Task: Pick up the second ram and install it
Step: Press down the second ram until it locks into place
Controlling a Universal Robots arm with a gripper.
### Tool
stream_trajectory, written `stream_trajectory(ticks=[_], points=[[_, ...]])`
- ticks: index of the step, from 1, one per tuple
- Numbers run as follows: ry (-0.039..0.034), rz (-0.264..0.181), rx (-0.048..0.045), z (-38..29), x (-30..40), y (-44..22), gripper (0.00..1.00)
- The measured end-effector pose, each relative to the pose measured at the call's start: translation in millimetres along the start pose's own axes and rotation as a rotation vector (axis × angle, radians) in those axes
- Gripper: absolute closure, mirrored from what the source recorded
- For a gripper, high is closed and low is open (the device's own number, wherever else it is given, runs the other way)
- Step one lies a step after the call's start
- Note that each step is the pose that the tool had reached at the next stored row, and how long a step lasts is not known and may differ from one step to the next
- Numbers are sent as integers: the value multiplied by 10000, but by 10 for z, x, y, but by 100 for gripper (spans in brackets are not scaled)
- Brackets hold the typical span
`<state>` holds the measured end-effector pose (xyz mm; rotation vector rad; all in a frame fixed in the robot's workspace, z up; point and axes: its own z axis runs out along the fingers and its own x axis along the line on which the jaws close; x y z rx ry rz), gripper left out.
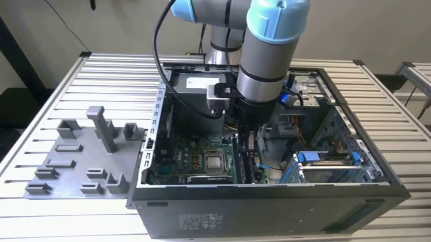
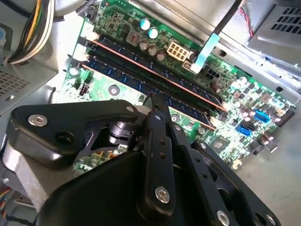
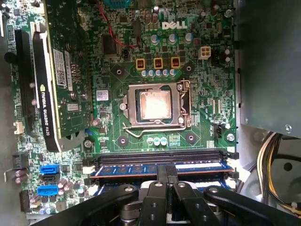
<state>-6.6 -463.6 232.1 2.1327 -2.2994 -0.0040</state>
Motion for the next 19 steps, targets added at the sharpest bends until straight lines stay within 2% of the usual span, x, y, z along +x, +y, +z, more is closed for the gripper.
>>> stream_trajectory(ticks=[9, 10, 11, 13, 19], points=[[23, -2, -85, 137, 3, -2, 89], [18, -3, -102, 119, 0, -3, 89], [-22, -3, -103, 90, -3, -3, 89], [3, -1, -110, -4, 1, -1, 89], [5, -2, -110, -281, 3, 0, 89]])
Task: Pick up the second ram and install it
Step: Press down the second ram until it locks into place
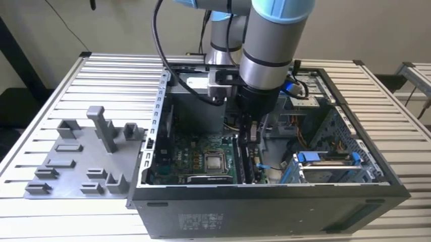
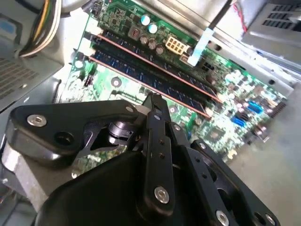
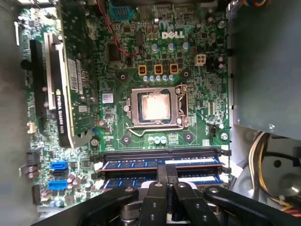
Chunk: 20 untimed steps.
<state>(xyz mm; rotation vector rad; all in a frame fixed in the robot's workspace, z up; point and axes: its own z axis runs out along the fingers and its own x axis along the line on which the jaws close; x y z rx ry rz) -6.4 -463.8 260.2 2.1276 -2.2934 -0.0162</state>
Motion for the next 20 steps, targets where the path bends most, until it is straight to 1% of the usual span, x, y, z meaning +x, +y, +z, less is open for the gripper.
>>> stream_trajectory(ticks=[5, 6, 8, 20], points=[[0, 0, -1, -217, 0, 4, 89], [3, 0, -2, -253, 1, 4, 89], [1, 0, -2, -289, 1, 5, 89], [-7, 0, -2, -299, 1, 5, 89]])
